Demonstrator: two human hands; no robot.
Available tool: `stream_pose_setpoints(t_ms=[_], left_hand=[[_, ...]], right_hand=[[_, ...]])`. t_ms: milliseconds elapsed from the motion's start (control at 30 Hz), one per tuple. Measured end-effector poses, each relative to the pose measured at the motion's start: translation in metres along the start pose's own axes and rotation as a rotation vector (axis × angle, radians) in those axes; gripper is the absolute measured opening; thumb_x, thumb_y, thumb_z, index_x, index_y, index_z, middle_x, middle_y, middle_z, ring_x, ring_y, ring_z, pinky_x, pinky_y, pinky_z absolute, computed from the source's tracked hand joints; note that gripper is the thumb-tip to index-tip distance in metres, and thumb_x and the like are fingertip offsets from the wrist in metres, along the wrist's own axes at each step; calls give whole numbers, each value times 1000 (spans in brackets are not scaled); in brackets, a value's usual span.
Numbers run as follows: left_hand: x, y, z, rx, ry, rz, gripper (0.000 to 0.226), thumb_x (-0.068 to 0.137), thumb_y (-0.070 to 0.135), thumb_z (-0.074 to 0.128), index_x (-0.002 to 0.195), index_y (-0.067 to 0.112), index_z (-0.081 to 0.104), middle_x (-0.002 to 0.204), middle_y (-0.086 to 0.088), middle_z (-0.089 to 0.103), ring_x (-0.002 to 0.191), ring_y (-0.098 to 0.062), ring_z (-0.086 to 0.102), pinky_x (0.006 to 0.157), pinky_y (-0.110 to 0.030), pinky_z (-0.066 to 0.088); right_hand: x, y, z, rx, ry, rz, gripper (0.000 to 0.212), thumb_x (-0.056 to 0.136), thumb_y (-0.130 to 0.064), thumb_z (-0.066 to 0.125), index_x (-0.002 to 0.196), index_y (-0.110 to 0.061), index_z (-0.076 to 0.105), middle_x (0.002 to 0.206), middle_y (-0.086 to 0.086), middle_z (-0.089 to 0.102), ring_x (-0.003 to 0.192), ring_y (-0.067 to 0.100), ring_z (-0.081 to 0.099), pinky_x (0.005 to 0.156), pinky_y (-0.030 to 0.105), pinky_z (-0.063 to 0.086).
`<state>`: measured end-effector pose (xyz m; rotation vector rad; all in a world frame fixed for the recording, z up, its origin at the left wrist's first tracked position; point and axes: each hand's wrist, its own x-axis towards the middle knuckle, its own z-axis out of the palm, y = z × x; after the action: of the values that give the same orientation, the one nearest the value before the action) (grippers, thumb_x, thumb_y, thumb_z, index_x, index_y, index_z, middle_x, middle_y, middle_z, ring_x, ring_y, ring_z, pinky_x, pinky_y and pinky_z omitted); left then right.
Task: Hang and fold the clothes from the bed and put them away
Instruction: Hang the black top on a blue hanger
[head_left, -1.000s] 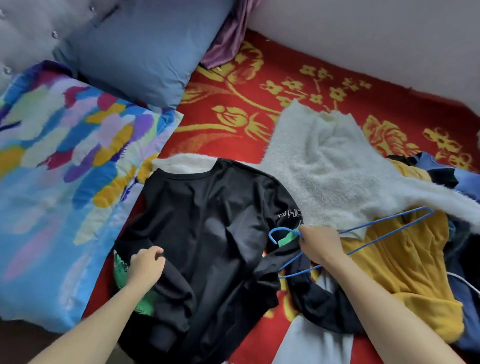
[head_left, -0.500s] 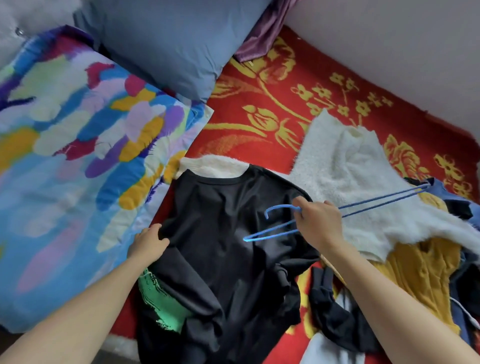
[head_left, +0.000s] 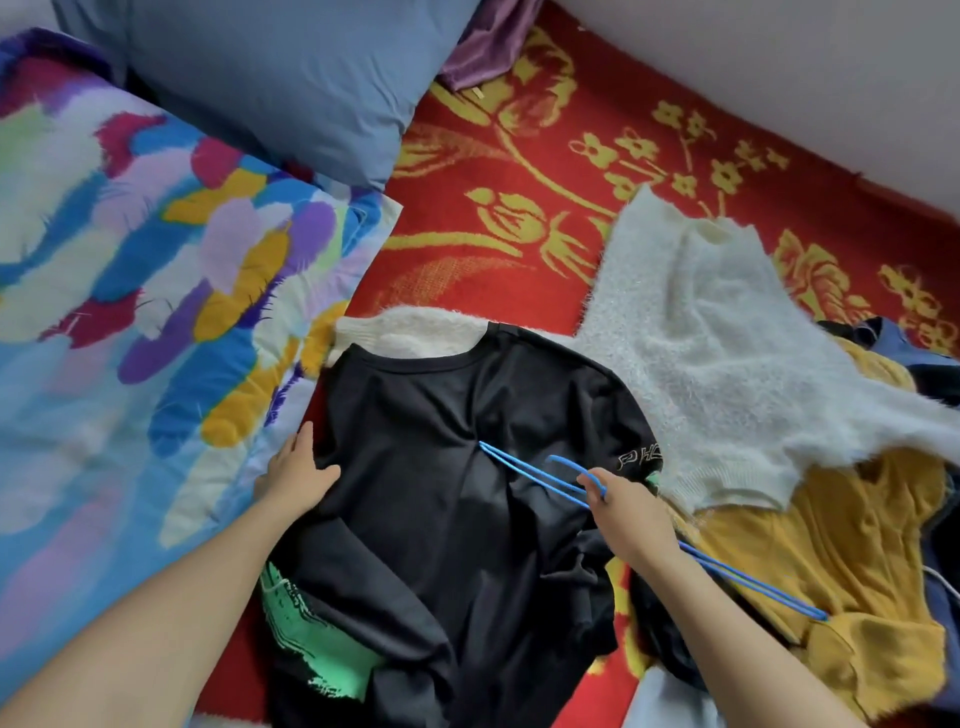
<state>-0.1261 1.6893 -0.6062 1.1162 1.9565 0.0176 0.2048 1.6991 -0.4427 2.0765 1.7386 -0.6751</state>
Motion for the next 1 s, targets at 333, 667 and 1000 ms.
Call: stream_pose_setpoints(t_ms=[333, 667, 1000], left_hand=[[15, 35, 10, -760, -74, -228, 67, 83, 27, 71, 136, -1, 41, 133, -12, 52, 120, -31, 51, 101, -40, 42], [-53, 69, -38, -1148, -191, -96, 27, 89, 33, 62, 107, 14, 67, 105, -8, 71, 97, -22, 65, 89, -34, 50], [-178, 109, -104, -767, 43, 403, 26, 86, -10, 53, 70, 8, 45, 63, -5, 52, 64, -12, 57, 61, -17, 46]], right_hand=[[-2, 12, 26, 279, -15, 220, 28, 99, -19, 35, 112, -14, 60, 112, 7, 63, 103, 27, 57, 83, 33, 44], [-19, 5, 31, 323, -93, 218, 29, 99, -19, 34, 113, -14, 59, 113, 10, 62, 105, 29, 56, 83, 31, 43], [-61, 8, -72, 431, 169, -39, 29, 92, -25, 46, 65, -17, 50, 65, 2, 54, 64, 21, 48, 63, 33, 35]])
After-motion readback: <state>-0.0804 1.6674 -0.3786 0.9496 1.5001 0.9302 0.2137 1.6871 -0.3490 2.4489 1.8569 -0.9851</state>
